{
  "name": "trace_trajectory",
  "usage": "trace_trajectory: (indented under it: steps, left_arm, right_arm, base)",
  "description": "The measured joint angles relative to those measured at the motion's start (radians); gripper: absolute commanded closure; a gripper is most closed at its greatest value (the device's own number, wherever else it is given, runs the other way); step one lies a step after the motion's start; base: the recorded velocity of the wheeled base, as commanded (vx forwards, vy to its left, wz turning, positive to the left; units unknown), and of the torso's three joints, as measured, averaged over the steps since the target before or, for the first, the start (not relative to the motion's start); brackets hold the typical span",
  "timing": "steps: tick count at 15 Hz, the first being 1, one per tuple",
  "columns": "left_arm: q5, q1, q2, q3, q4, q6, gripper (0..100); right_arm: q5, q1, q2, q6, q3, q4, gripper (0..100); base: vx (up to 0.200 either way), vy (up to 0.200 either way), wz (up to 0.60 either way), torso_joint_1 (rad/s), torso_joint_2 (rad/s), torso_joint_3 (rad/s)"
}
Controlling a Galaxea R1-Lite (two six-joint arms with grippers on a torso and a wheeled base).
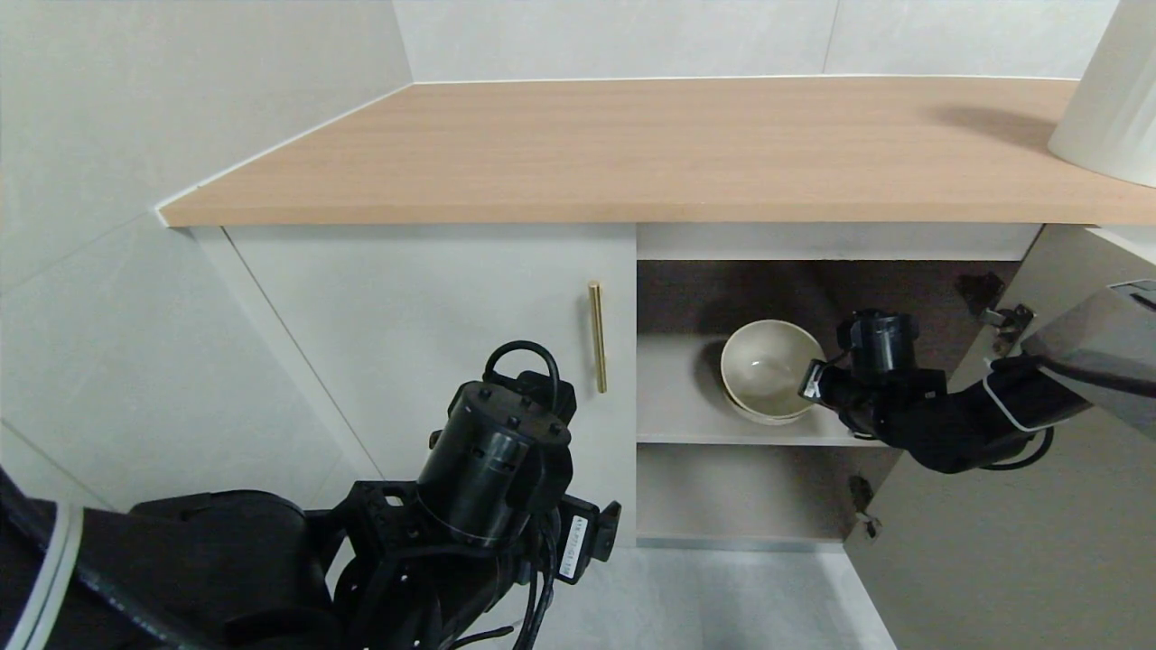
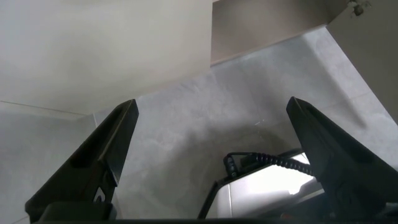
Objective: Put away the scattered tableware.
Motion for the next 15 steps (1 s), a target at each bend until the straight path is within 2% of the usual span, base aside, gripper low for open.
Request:
trace_trajectory:
  steps: [7,9,12,15]
  left_arm:
    - [0.001,0.009,0.0,-0.003,0.0,-0.002,0]
    - [0.001,0.027,-0.008,-0.006,0.0,-0.002,0]
    - [0.001,0.081,-0.063,-0.001,0.006,-0.001,0]
    - [0.0,0.178,-0.156,0.035,0.014,0.002,0]
  right_arm:
    - [0.006,0.014,-0.019,-0.001,0.018,0.0,0]
    - [0.016,0.019,-0.047,-0.004,0.039,0.004,0]
    - [0.082,0.046,-0.166,-0.042,0.134,0.083,0]
    - [0.145,0.084,-0.39,-0.075,0.214,0.317,0]
  base:
    - [0.0,0.0,0.0,0.0,0.0,0.0]
    - [0.0,0.0,0.0,0.0,0.0,0.0]
    - [0.0,0.0,0.0,0.0,0.0,0.0]
    - [0.0,0.0,0.0,0.0,0.0,0.0]
